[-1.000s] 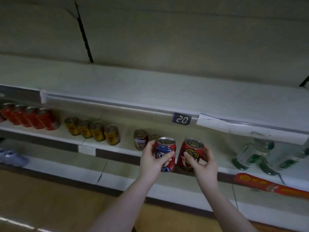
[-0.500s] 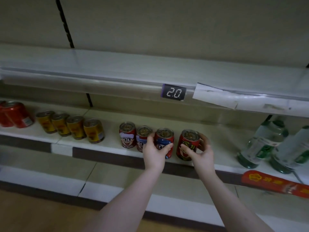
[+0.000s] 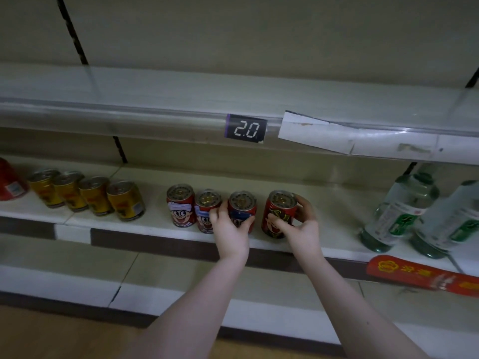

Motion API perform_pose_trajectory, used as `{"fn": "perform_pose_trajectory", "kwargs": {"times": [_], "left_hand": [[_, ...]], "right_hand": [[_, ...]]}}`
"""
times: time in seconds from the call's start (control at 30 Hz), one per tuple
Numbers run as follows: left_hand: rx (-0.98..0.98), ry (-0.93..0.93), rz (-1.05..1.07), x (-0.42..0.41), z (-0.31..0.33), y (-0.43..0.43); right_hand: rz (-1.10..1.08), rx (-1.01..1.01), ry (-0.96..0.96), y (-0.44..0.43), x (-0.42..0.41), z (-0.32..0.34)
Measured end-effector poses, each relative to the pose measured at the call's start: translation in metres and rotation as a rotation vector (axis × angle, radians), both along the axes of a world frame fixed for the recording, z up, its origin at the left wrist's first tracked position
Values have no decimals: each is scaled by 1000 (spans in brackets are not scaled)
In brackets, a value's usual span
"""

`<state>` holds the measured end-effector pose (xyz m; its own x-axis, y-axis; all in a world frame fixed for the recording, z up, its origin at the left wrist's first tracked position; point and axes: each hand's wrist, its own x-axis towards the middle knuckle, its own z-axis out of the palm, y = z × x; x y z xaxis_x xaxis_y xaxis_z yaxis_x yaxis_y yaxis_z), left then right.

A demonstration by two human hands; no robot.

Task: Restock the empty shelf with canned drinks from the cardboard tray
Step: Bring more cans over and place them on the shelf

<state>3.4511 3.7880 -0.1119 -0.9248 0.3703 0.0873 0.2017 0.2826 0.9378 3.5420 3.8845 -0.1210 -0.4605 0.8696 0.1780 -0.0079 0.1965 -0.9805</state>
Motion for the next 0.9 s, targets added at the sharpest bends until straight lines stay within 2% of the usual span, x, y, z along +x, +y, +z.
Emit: {"fn": "perform_pose_trajectory", "kwargs": {"times": [0.4,0.9], "left_hand": [[-161,145,150,8,-10,1],[-96,36,145,-1,-1,-1]], "right_hand": [[44,-35,-20,-3,-7,-9],[102,-145,12,-18,-18,-11]]}}
